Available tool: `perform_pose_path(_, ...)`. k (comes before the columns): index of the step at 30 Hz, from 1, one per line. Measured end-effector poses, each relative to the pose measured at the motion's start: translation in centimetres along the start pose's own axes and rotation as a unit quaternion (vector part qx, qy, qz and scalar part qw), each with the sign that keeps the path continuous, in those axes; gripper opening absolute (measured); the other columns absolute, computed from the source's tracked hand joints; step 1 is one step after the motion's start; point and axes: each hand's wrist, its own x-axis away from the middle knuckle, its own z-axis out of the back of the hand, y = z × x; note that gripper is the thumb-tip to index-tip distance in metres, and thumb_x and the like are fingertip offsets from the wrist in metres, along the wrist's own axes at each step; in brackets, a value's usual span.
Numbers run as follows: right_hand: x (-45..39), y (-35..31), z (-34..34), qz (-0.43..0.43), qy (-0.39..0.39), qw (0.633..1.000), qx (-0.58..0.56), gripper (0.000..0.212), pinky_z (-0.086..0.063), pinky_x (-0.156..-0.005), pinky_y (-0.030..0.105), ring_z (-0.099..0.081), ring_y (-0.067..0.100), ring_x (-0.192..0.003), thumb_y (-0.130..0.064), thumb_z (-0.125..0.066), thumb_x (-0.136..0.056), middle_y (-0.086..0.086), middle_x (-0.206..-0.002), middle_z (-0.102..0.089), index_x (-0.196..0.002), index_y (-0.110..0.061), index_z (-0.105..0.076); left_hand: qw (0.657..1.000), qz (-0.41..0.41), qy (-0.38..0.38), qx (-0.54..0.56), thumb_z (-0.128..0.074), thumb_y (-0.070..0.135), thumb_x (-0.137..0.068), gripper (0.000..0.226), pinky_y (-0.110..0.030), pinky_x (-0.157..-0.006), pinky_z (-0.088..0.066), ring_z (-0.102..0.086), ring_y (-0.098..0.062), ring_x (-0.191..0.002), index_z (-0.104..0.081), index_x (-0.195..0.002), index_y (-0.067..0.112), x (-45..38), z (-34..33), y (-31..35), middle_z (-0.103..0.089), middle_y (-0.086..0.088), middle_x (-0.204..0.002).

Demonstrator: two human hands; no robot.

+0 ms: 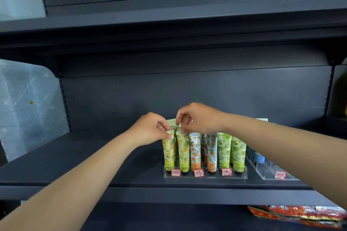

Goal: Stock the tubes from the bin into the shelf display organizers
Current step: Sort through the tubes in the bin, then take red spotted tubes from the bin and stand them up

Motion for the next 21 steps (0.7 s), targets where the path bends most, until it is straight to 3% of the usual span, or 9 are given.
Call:
perform_pose_path(4, 1.0, -0.4, 1.1, 0.017, 0.016, 1.000, 0.020, 0.016, -0.052, -0.080, 0.023, -0.064, 0.010, -0.087, -0.013, -0.070, -0.081, -0.003, -0.091, -0.069, -0.095, -0.017, -0.064, 1.000, -0.011, 0.014, -0.006, -0.078, 0.019, -0.073, 0.020, -0.023, -0.082, -0.051, -0.063, -0.006, -0.085, -0.067, -0.090, 0.022, 0.3, 0.2, 0.4, -0.066, 0.006, -0.089)
perform_pose_path(7, 2.5, -0.4, 2.0, 0.022, 0.034, 0.998, 0.039, 0.018, -0.045, -0.074, 0.013, -0.059, 0.006, -0.090, -0.020, -0.073, -0.080, -0.010, -0.095, -0.063, -0.096, -0.019, -0.063, 0.998, -0.026, 0.043, -0.023, -0.078, 0.021, -0.073, 0.026, -0.017, -0.075, -0.048, -0.058, -0.002, -0.084, -0.066, -0.096, 0.021, 0.7, 0.1, 0.8, -0.063, 0.007, -0.094)
perform_pose_path(9, 4.1, -0.1, 2.5, 0.025, 0.053, 0.997, 0.060, 0.018, -0.041, -0.078, 0.016, -0.056, 0.006, -0.097, -0.023, -0.071, -0.082, -0.013, -0.099, -0.059, -0.098, -0.020, -0.063, 0.994, -0.041, 0.068, -0.080, -0.076, 0.024, -0.075, 0.028, -0.019, -0.073, -0.045, -0.056, -0.005, -0.087, -0.065, -0.100, 0.022, 1.4, -0.1, 1.3, -0.060, 0.008, -0.097)
perform_pose_path(13, 8.5, 1.3, 2.8, 0.022, 0.075, 0.989, 0.125, 0.025, -0.034, -0.091, 0.020, -0.045, 0.012, -0.112, -0.030, -0.066, -0.085, -0.006, -0.112, -0.054, -0.107, -0.022, -0.060, 0.968, -0.087, 0.123, -0.199, -0.071, 0.029, -0.079, 0.034, -0.030, -0.089, -0.044, -0.055, -0.015, -0.102, -0.061, -0.110, 0.021, 3.3, -1.0, 2.6, -0.057, 0.005, -0.106)
perform_pose_path(17, 13.2, 2.4, 2.1, 0.016, 0.090, 0.981, 0.173, 0.041, -0.035, -0.098, 0.031, -0.043, 0.016, -0.111, -0.047, -0.069, -0.078, -0.004, -0.112, -0.053, -0.109, -0.023, -0.058, 0.926, -0.154, 0.176, -0.295, -0.065, 0.031, -0.084, 0.035, -0.034, -0.096, -0.036, -0.050, -0.019, -0.110, -0.057, -0.115, 0.019, 5.7, -2.9, 4.0, -0.053, 0.002, -0.117)
perform_pose_path(21, 18.0, 3.6, -0.2, 0.031, 0.103, 0.977, 0.183, 0.046, -0.030, -0.099, 0.022, -0.046, 0.016, -0.108, -0.048, -0.070, -0.076, -0.001, -0.111, -0.057, -0.110, -0.019, -0.060, 0.906, -0.231, 0.173, -0.309, -0.064, 0.027, -0.085, 0.031, -0.035, -0.092, -0.037, -0.051, -0.023, -0.107, -0.059, -0.113, 0.013, 8.9, -7.4, 4.6, -0.054, -0.003, -0.114)
